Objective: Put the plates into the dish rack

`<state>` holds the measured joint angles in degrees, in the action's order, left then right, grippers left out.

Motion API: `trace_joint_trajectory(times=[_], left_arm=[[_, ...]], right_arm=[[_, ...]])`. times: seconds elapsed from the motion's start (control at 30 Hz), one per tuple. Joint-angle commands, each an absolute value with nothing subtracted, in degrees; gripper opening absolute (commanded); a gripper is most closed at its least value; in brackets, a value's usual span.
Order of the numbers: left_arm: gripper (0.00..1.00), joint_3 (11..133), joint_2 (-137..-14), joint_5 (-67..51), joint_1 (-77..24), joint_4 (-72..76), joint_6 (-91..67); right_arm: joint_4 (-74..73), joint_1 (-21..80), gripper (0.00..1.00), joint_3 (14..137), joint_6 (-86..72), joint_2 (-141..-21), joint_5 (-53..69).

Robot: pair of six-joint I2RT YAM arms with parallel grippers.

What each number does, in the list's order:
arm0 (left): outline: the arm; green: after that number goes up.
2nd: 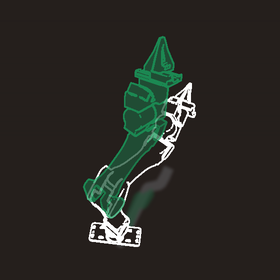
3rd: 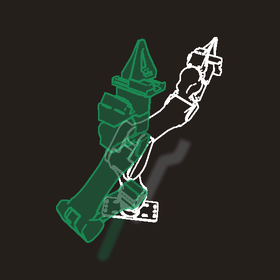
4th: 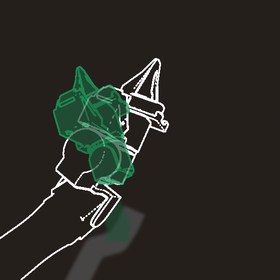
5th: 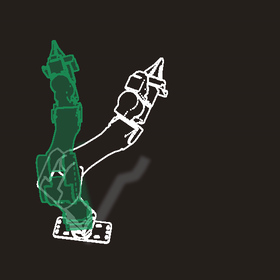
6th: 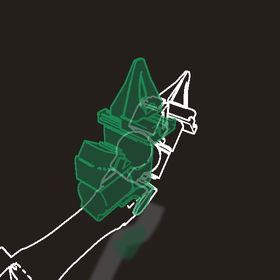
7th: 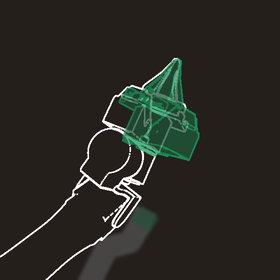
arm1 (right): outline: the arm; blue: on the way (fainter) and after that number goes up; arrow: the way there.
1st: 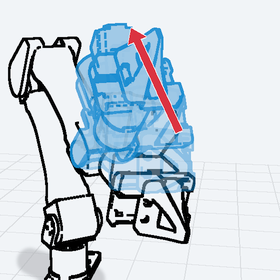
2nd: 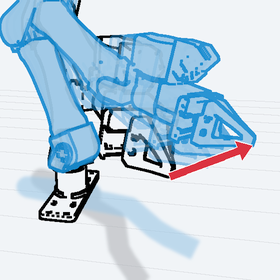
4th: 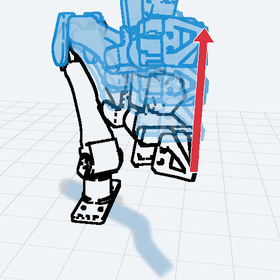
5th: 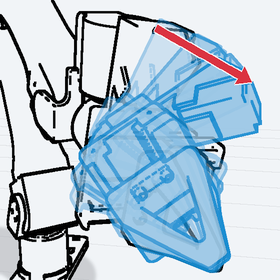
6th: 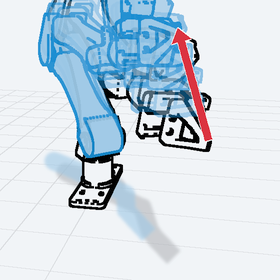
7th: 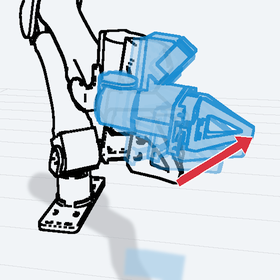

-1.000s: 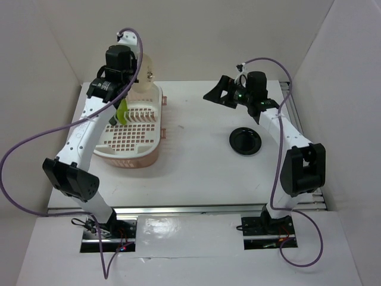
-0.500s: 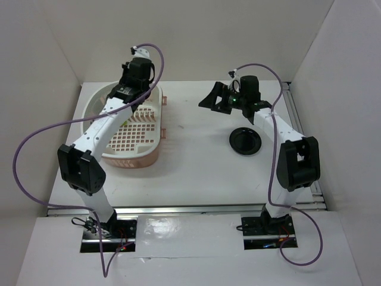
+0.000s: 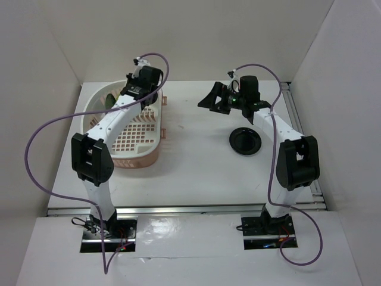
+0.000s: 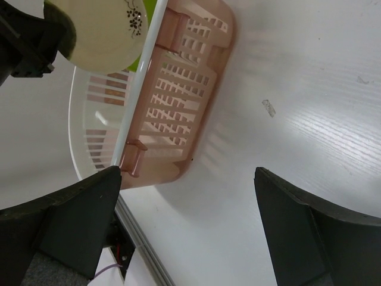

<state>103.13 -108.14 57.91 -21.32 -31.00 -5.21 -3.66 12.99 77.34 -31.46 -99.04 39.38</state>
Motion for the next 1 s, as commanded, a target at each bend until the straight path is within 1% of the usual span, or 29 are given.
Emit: trace_joint_trajectory(times=[0.0,0.33,0.97], left_arm=[[0.0,104.68,-106.62,57.49,-19.51,-33.93,-11.69],[0.0,101.78,-106.96,55.11,-18.99,-32.87,-12.74],[0.0,99.84,-110.82,55.29,-18.98,-30.59,-11.6]], right_arm=[[-1.58,13.36,1.0,76.91,-31.55,-99.14,40.61],[-1.58,13.36,1.0,76.38,-31.55,-98.61,40.61],[-2.11,13.36,1.0,76.9,-30.41,-97.56,40.61]])
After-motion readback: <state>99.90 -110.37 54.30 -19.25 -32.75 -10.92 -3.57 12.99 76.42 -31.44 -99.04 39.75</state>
